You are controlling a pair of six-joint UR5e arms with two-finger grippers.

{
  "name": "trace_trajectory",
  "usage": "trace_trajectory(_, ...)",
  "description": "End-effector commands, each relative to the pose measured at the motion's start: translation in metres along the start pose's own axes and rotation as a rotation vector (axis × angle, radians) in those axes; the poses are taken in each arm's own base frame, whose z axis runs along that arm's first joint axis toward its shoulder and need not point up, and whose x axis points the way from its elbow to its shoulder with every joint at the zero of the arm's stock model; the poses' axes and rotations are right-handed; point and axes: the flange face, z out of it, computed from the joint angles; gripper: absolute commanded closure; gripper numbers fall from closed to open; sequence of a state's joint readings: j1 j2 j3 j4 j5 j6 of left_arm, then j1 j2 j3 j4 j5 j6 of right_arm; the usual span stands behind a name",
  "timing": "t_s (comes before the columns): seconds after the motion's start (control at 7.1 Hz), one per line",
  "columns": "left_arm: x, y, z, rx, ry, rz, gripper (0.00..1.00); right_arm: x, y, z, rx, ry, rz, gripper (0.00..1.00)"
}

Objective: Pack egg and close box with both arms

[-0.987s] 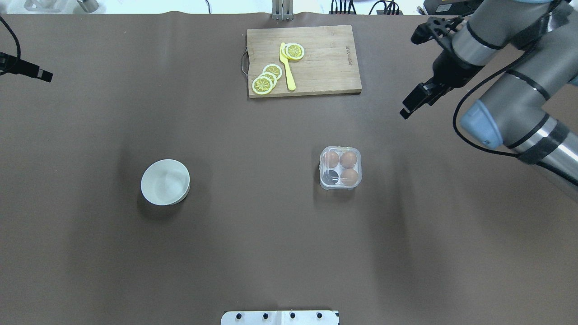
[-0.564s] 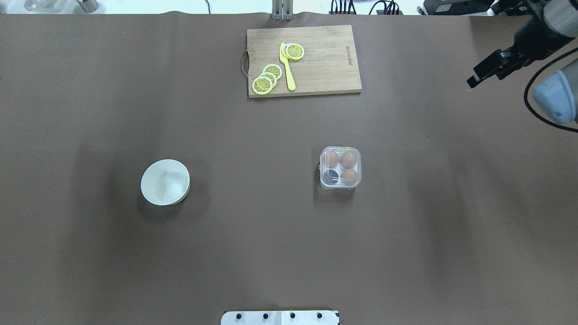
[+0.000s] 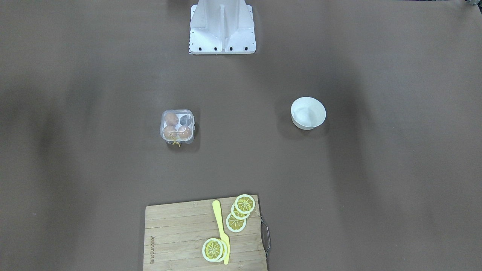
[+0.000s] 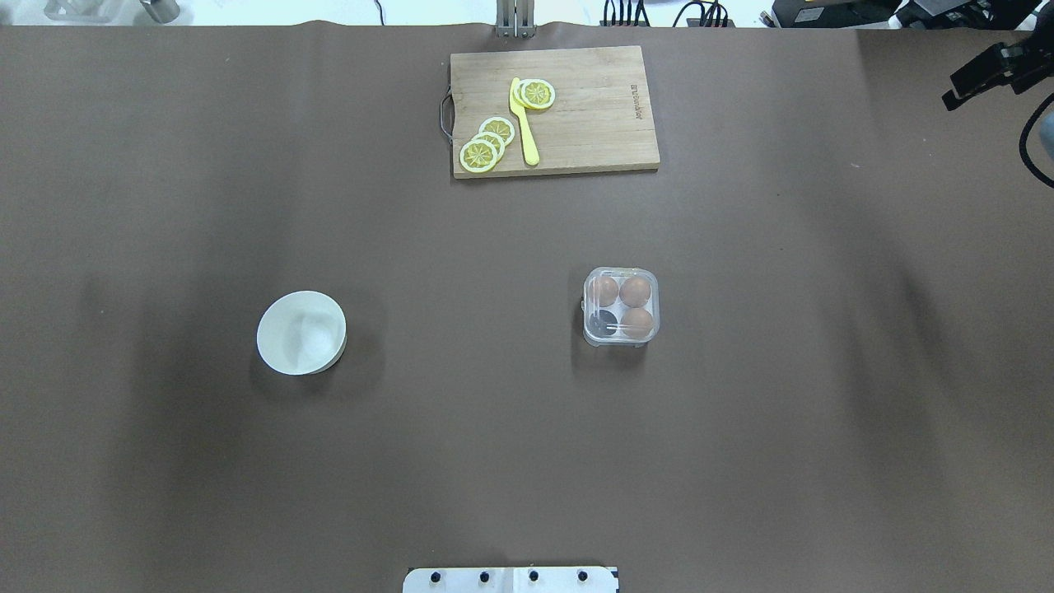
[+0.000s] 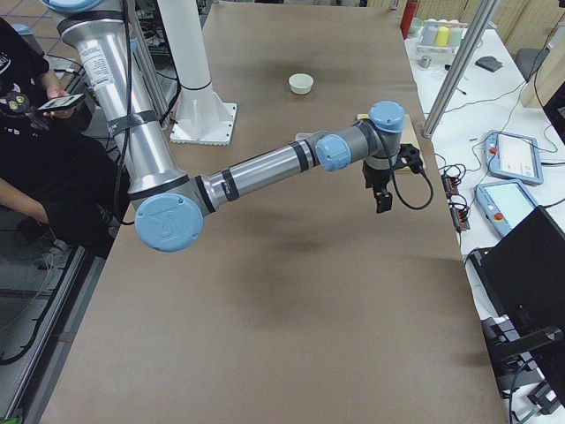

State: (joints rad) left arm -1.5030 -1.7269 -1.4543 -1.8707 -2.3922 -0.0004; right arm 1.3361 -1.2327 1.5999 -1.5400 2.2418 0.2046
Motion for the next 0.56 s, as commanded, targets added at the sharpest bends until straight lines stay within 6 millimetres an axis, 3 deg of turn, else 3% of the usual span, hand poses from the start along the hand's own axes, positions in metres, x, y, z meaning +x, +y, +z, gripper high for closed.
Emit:
trace_trajectory(0.0, -0.006, 0.006, 0.004, -0.012, -0.003, -0.011, 0.04, 0.087, 0.017, 0.031, -0.077, 0.064, 0.064, 0.00)
trace_trajectory(0.14, -0.010, 0.008, 0.010, -0.024, 0.000, -0.022, 0.04, 0.125, 0.034, 0.044, -0.113, 0.061, 0.119, 0.00)
trace_trajectory(0.42, -0.011, 0.010, 0.011, -0.026, 0.000, -0.023, 0.04, 0.144, 0.057, 0.054, -0.139, 0.050, 0.157, 0.00)
